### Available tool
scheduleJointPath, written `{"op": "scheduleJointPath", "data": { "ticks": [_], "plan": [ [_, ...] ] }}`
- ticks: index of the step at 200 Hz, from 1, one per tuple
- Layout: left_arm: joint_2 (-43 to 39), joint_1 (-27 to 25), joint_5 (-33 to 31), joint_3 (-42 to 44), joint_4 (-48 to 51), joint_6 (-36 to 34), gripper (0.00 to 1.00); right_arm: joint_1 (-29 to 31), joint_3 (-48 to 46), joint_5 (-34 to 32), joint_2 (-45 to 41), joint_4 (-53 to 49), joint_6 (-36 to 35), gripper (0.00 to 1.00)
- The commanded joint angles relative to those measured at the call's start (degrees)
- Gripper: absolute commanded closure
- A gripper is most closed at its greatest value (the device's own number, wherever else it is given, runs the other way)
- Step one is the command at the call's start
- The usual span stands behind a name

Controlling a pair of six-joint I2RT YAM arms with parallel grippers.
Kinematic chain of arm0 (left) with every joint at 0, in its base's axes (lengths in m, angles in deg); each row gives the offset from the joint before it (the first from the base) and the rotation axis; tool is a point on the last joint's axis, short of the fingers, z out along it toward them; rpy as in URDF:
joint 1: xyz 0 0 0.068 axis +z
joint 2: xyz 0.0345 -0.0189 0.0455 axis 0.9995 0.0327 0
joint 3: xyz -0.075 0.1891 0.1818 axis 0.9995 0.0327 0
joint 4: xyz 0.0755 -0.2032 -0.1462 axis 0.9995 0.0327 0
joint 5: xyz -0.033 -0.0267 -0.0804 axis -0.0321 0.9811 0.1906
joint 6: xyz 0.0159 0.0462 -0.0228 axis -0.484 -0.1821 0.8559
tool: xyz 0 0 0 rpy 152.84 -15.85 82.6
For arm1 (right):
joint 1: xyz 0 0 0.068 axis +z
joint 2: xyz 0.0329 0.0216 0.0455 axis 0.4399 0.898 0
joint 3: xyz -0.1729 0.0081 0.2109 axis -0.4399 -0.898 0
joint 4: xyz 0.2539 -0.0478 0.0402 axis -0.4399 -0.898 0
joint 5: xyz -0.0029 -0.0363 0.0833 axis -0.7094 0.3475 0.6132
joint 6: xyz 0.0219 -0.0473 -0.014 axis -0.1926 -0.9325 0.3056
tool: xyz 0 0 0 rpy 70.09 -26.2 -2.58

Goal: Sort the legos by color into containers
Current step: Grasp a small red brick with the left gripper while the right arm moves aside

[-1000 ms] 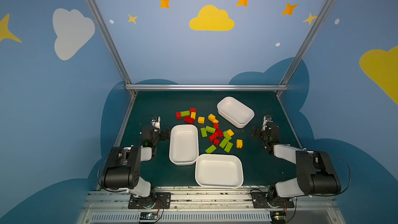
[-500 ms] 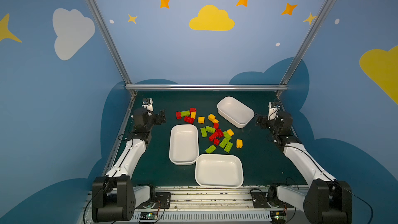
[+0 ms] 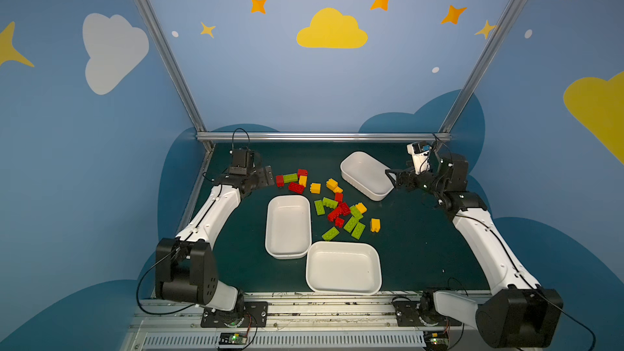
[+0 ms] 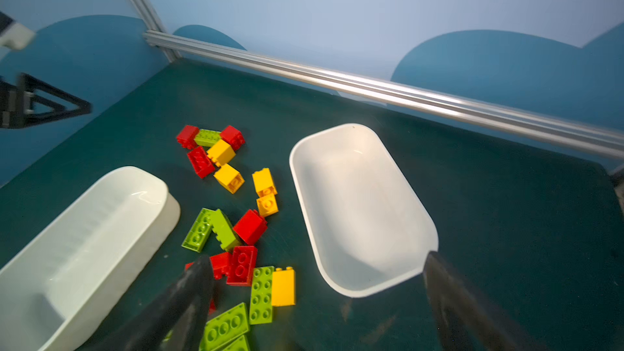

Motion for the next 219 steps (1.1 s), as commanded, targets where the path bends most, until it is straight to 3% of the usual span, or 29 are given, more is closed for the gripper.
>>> {"op": "scheduleJointPath", "data": {
  "ticks": [1,36,90,108,219],
  "plan": [
    [5.89,-1.75,-1.12,-5.26,5.61,3.24,0.01,1.83,4.30,5.59,2.95,-9.41,-2.52,0.04],
    [16.55,-3.80,-0.89,-14.99,8.51,2.39,0.04,5.55,9.53,5.44,8.14,-14.56,-4.71,0.04],
    [28.59,-4.07,-0.63,-24.85,11.80,-2.36,0.30,8.61,11.45,4.91,11.97,-14.72,-5.06,0.04],
    [32.30,-4.07,-2.81,-28.63,14.96,-3.53,0.32,9.04,11.73,4.62,12.71,-14.76,-4.98,0.04],
    [41.74,-3.14,-3.37,-36.82,15.39,-6.04,0.52,9.48,10.97,3.65,13.56,-15.96,-4.91,0.04]
  ]
}}
